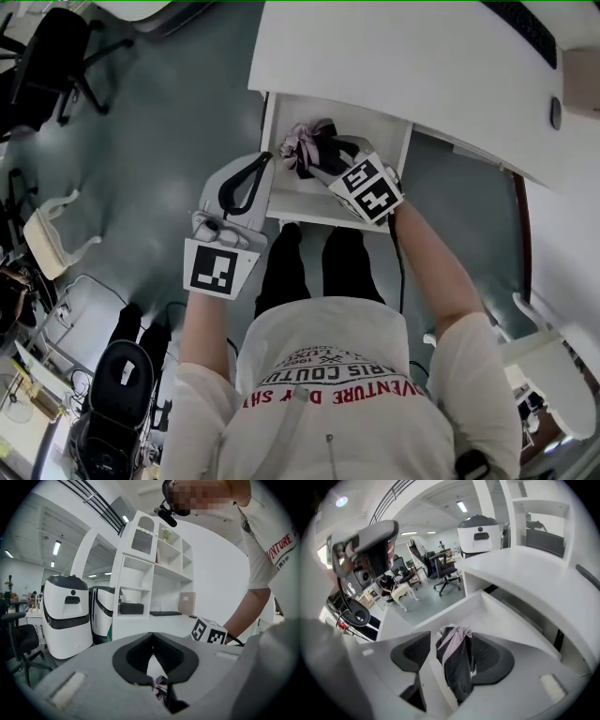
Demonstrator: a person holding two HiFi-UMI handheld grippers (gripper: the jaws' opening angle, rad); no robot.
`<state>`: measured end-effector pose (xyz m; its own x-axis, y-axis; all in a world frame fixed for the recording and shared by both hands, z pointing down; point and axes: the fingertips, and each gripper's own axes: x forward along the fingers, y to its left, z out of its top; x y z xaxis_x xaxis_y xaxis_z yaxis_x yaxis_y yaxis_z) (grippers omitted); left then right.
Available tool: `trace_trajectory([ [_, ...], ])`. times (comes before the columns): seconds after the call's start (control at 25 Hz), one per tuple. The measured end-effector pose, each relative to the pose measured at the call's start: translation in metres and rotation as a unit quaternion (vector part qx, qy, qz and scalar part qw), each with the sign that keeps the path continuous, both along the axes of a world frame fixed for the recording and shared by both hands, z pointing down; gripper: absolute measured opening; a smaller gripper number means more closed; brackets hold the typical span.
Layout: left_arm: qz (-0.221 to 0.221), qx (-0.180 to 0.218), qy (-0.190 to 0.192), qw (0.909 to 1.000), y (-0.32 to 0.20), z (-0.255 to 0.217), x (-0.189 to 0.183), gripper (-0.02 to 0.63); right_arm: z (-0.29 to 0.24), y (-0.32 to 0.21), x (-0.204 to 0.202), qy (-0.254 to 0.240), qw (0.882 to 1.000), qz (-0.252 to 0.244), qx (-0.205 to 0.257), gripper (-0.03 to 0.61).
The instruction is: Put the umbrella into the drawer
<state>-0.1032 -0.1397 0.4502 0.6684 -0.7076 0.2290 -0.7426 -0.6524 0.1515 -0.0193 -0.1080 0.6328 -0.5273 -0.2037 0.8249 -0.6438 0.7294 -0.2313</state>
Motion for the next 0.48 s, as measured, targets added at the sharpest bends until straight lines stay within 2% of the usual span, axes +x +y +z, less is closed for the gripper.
trace_trajectory([
  [0.04, 0.001, 0.004, -0.001, 1.0000, 0.000, -0.008, 0.004, 0.006, -0.013, -0.002, 0.002, -0.007, 1.000, 0.009, 0.005, 0.271],
  [0.24, 0.010, 0.035, -0.007, 0.9993, -0.001, -0.051, 0.021, 0.006, -0.076, -0.013, 0.017, -0.023, 0.997, 0.046, 0.053, 0.156],
  [0.32, 0.018, 0.050, -0.009, 0.9986, -0.001, -0.070, 0.026, 0.006, -0.108, -0.019, 0.021, -0.037, 0.994, 0.058, 0.082, 0.079],
  [0.48, 0.032, 0.067, -0.013, 0.9971, 0.003, -0.106, 0.037, 0.006, -0.167, -0.021, 0.034, -0.064, 0.986, 0.091, 0.127, 0.012],
])
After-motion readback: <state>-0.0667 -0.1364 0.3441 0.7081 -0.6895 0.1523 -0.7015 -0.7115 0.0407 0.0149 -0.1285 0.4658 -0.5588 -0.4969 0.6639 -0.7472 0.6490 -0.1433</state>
